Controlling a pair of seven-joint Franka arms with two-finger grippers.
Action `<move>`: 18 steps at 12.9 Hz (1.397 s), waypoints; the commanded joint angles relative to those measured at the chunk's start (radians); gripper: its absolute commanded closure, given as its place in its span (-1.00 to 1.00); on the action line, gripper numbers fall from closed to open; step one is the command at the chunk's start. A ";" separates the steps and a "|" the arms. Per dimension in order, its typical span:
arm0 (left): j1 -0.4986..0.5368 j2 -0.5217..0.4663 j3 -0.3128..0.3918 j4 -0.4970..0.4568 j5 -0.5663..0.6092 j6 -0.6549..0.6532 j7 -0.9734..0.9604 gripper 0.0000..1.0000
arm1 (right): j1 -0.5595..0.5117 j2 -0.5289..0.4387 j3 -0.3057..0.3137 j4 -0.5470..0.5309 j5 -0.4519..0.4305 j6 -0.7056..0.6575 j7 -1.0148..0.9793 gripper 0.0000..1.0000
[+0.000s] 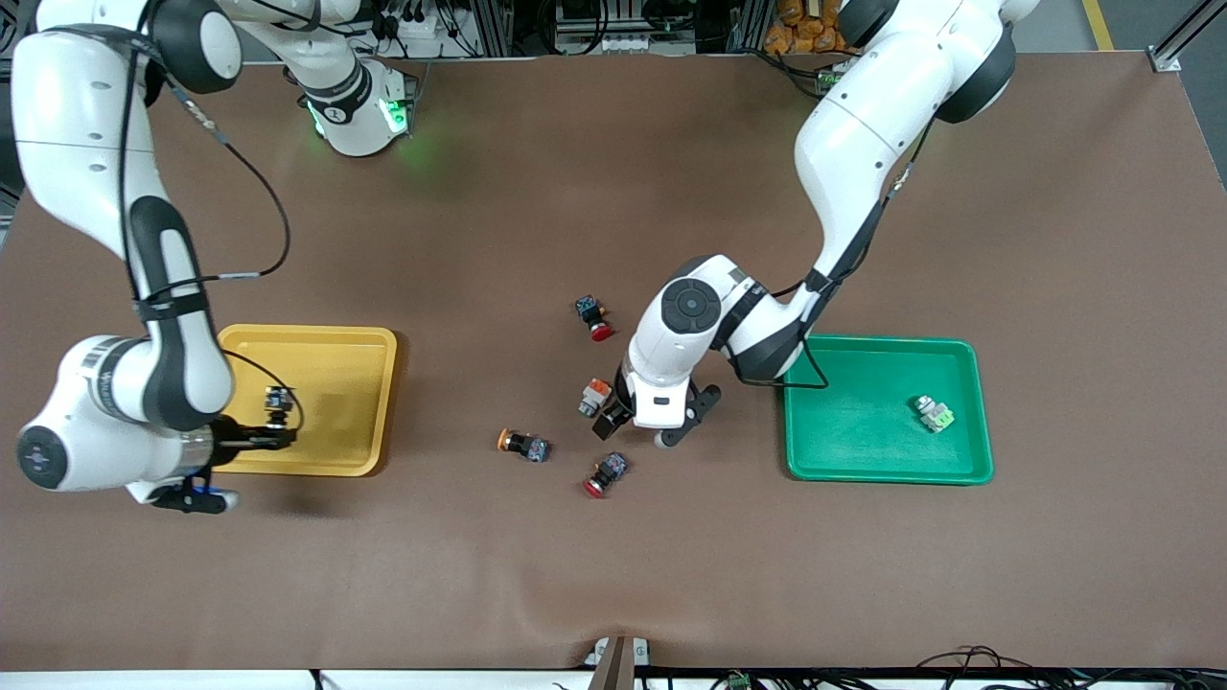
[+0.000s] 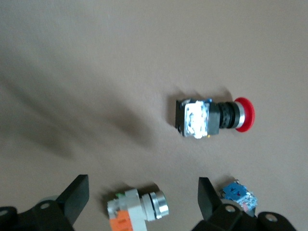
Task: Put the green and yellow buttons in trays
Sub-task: 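Drop the orange button in the yellow tray while the left gripper reaches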
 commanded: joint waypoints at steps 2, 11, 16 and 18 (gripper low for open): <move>-0.071 0.044 0.040 0.050 0.006 0.028 -0.152 -1.00 | -0.085 -0.010 0.026 -0.073 0.011 0.062 -0.139 0.85; -0.145 0.089 0.089 0.059 0.006 0.054 -0.197 -1.00 | -0.062 -0.023 0.034 -0.069 0.051 0.004 -0.082 -1.00; -0.170 0.097 0.118 0.057 0.006 0.056 -0.182 -0.32 | 0.014 -0.060 0.042 -0.068 0.051 -0.024 0.120 -1.00; -0.171 0.095 0.119 0.056 0.008 0.054 -0.174 0.53 | 0.028 -0.072 0.085 -0.066 0.051 -0.021 0.217 -1.00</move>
